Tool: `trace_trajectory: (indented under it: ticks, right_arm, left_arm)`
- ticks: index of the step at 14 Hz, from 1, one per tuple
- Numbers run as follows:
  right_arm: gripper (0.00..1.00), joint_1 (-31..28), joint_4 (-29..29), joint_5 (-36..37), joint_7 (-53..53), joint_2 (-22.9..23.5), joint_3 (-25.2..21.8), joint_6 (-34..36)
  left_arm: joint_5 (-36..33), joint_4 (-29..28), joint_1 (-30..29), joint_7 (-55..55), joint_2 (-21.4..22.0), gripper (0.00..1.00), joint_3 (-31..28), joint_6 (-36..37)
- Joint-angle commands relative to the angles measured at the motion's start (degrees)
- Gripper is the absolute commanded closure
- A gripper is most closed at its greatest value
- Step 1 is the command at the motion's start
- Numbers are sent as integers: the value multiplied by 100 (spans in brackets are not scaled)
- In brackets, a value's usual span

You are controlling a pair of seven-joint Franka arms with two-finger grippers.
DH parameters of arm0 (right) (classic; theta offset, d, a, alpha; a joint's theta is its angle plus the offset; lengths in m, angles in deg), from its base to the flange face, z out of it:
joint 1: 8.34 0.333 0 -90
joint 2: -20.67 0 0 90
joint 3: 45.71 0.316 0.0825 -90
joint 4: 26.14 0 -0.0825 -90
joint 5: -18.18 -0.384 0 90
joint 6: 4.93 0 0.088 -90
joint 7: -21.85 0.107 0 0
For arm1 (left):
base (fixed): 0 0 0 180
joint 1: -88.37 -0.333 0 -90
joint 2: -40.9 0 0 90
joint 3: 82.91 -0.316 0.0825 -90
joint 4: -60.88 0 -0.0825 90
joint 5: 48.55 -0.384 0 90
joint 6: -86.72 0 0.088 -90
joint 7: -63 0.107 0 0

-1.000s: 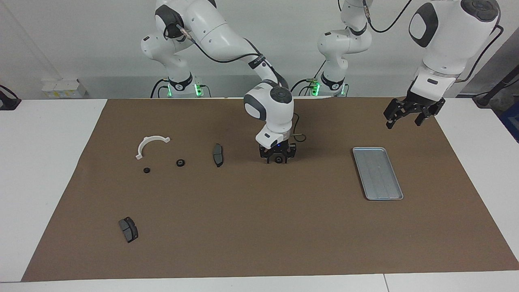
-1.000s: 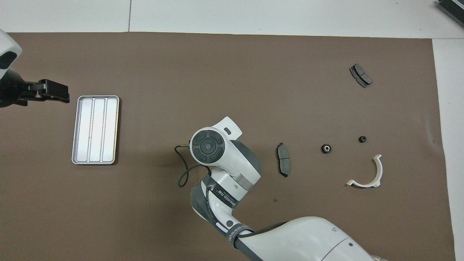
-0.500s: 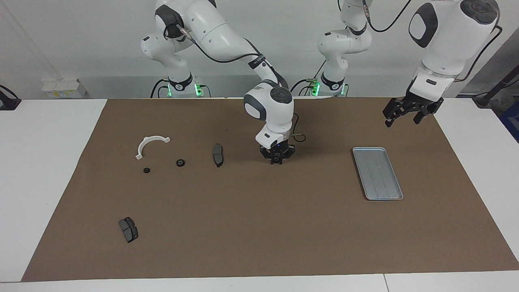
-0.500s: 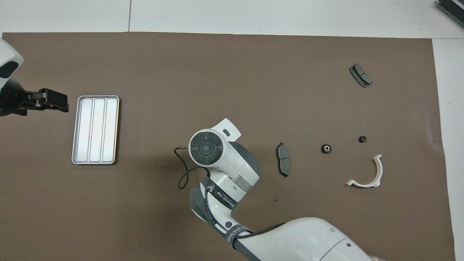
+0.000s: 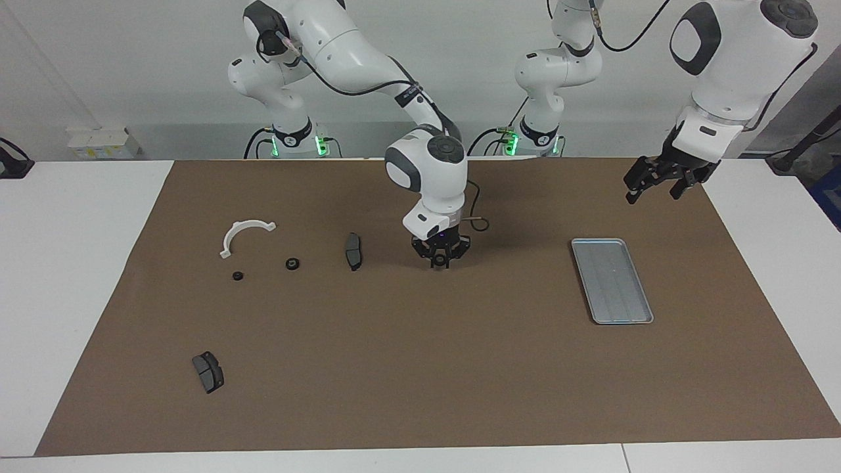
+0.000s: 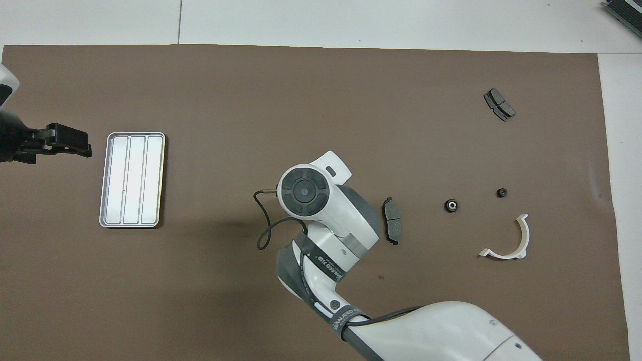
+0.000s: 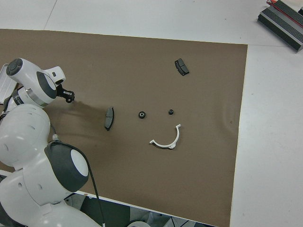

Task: Place bearing gear from tray to pile
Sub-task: 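Grasp the mid-table black gear with the right gripper, then carry the gear with the right gripper beside the other gears and release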

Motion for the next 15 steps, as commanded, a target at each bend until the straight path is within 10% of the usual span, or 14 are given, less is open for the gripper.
trace_trajectory:
  ticks: [1, 7, 15]
  right_arm:
    - [99, -699, 1422, 85, -765, -1191, 79, -279]
    - [98, -2088, 2198, -20, -2961, -1810, 88, -412]
    - [96, -3346, 1989, -943, -4846, -1204, 70, -1167]
  left_arm:
    - [85, -158, -21, 96, 161, 0, 24, -43]
    - [85, -167, -21, 262, 161, 0, 33, -52]
    - [85, -254, -12, 868, 197, 0, 50, -35]
